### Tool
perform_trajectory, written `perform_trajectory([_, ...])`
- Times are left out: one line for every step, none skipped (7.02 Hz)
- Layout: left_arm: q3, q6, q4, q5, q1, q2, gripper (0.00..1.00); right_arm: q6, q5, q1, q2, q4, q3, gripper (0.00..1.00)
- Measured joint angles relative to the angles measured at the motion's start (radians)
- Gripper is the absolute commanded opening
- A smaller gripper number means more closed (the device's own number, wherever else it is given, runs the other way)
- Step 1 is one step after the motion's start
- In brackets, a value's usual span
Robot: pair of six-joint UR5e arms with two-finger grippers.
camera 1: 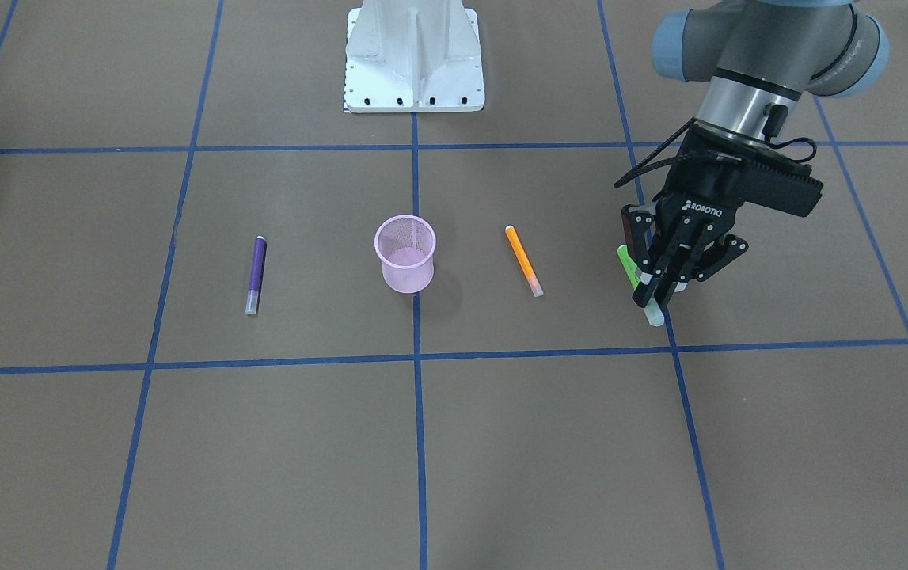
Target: Collect pens into pen holder
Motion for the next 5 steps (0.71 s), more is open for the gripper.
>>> perform_trajectory([0.003,0.000,0.000,0.001,0.000,-0.005,0.00,0.001,-0.006,-0.012,0.000,0.068,-0.038,0.97])
perform_trajectory([0.008,0.000,0.000,0.001,0.000,-0.008,0.00,0.002,-0.009,-0.025,0.000,0.101,-0.058,0.93])
perform_trajectory([0.012,0.000,0.000,0.001,0.000,-0.011,0.00,0.004,-0.010,-0.037,0.000,0.114,-0.068,0.87])
perform_trajectory([0.014,0.000,0.001,0.001,0.000,-0.011,0.00,0.007,-0.010,-0.047,0.000,0.118,-0.072,0.77])
perform_trajectory([0.017,0.000,0.001,0.000,0.000,-0.012,0.00,0.009,-0.010,-0.056,0.001,0.119,-0.074,0.68])
